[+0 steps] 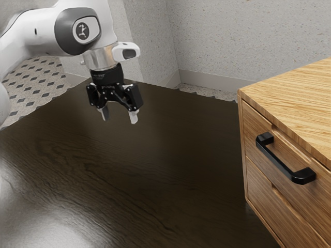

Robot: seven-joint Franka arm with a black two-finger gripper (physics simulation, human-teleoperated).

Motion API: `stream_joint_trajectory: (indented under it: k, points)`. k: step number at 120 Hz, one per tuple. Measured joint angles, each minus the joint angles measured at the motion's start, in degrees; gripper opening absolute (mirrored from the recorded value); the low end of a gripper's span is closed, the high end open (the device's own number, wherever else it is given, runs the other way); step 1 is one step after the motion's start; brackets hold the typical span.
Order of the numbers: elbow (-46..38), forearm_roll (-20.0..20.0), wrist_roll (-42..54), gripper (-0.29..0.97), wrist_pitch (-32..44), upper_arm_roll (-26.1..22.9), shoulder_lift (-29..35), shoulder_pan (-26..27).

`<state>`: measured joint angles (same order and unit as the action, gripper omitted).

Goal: Pull the drawer handle with one arm to open the drawer

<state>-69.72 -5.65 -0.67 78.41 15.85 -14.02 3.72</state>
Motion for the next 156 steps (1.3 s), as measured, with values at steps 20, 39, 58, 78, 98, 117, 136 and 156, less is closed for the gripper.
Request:
stream_joint_trajectory:
  k: [20,39,58,78,98,117,136,156]
  points:
    - [0.00,-0.81,1.81,0.68,-0.06,0.22,-0.04,-0.28]
    - [0.08,-2.24,3.14,0.68,-0.14,0.52,0.02,-1.08]
    - [0.92,-3.57,3.71,0.68,-0.47,0.76,5.54,-1.39]
    - [0.64,-4.67,1.07,0.68,-1.92,4.38,12.36,4.68]
    - [0.32,-5.47,-7.91,0.68,-5.93,7.71,14.44,14.73]
    - [0.00,-6.34,-19.37,0.68,-9.78,7.17,15.62,21.83]
    - [-0.77,-4.45,-27.69,0.68,-11.17,7.09,14.29,29.38]
    - [-0.70,-3.61,-33.23,0.68,-10.66,6.91,12.51,35.12]
